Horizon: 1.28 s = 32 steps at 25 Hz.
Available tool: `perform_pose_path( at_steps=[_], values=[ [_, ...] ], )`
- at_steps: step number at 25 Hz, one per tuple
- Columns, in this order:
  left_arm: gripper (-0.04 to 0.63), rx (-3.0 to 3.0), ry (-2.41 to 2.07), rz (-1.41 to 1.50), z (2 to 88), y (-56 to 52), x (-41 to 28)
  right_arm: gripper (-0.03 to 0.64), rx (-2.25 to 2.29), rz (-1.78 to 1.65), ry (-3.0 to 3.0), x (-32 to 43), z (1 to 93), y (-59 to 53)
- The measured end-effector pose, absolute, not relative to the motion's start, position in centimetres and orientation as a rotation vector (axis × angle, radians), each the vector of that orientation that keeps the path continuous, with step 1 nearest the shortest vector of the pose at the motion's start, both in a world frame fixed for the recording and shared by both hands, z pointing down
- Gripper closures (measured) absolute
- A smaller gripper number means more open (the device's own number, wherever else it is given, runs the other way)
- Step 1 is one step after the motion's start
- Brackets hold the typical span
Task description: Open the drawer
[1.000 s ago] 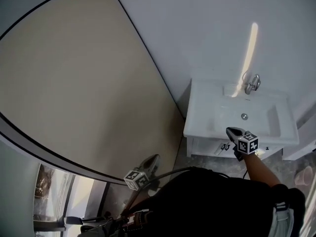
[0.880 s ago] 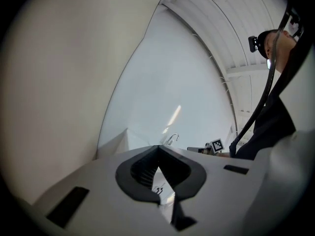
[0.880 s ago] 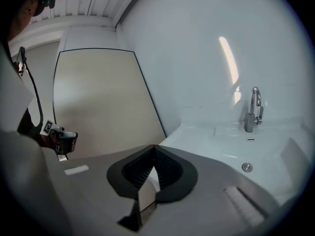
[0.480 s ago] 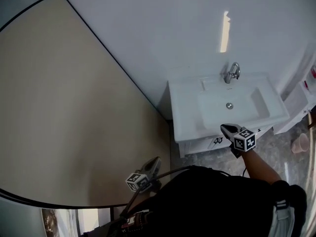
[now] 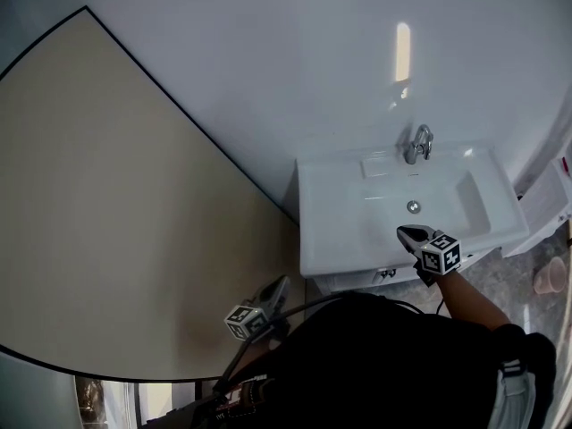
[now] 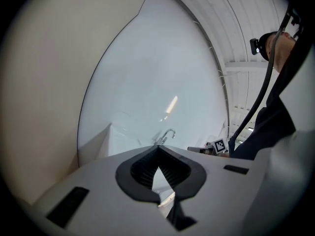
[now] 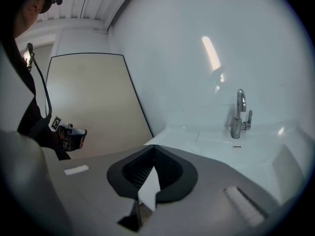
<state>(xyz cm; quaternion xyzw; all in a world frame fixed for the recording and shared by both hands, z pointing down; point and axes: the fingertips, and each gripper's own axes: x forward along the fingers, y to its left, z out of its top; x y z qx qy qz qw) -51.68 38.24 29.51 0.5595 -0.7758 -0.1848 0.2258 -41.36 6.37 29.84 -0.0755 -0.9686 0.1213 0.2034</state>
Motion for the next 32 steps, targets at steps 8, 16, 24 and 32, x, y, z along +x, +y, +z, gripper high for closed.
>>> perform_pose_path(
  at_steps=[8,16,24,32],
  values=[
    [0.595,1.490,-2.266,-0.489,27.8,30.0,-52.5,0.615,-0.447,0.279,-2.682,-44.3,29.1,0.7],
    [0.595,1.515,-2.251,-0.434,26.2,24.2,-53.8,0.615,-0.410,0.246,-2.714,-45.1,29.4,-4.5],
    [0.595,1.722,-2.061,-0.372,26.9,15.9,-56.3,0.615,-0.189,0.259,-2.729,-44.3,29.3,-9.1],
    [0.595,1.940,-1.734,-0.321,29.0,10.5,-58.5,0.615,0.184,0.370,-2.719,-42.6,29.0,-12.4]
  ],
)
